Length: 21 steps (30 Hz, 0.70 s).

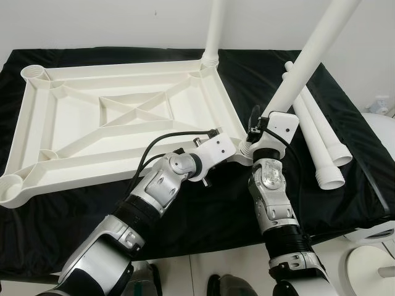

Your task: Building children table

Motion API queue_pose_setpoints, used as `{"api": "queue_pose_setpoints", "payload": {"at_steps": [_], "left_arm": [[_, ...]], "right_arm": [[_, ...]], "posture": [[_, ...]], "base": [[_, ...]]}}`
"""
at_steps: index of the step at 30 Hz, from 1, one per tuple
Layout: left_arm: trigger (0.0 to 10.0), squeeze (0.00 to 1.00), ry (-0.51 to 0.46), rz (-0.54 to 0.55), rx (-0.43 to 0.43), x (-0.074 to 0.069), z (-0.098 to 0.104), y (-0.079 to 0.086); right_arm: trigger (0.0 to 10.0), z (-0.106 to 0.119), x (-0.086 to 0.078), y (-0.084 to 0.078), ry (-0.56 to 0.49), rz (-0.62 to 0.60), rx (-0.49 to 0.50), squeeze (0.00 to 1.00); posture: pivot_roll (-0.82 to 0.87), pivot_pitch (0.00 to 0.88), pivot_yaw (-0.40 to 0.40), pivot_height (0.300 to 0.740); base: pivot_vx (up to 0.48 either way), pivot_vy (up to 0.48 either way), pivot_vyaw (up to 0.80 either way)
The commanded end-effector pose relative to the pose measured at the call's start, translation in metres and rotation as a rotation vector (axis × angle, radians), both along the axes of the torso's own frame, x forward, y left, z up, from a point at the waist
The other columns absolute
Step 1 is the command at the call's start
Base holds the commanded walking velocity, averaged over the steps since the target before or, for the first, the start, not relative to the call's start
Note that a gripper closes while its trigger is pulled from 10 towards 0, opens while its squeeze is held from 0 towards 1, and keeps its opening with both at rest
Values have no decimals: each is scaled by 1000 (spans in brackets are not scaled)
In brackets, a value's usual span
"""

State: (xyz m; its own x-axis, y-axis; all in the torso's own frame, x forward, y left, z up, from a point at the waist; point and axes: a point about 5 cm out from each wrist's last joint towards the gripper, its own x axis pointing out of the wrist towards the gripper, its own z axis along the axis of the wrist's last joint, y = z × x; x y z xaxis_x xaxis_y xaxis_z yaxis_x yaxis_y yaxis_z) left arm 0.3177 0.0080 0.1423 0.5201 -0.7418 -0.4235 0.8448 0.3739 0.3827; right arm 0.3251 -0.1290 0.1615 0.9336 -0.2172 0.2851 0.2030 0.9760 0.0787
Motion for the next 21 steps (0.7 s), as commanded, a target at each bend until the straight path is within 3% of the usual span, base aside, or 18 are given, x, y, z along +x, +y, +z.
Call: {"api": "queue_pose_setpoints", "payload": {"at_steps": [1, 7, 13, 21], "left_arm": [[10000, 0, -104, -53, -36, -1, 27, -7], [10000, 0, -104, -51, -36, -1, 27, -7], [10000, 0, -103, -54, -37, -2, 26, -7], [10000, 0, -101, -59, -38, -3, 25, -8]], "right_arm": [[10000, -44, -7, -29, 218, -154, -28, 0], [10000, -47, -12, -29, 224, -202, -24, 0], [10000, -54, -13, -30, 261, -175, -11, 0], [10000, -54, -6, -55, 293, -54, -88, 0]], "posture": [[37, 82, -18, 740], [35, 79, -20, 740], [32, 76, -22, 740], [25, 71, -21, 740]], "base": [[0, 0, 0], [0, 0, 0], [0, 0, 0], [0, 0, 0]]}}
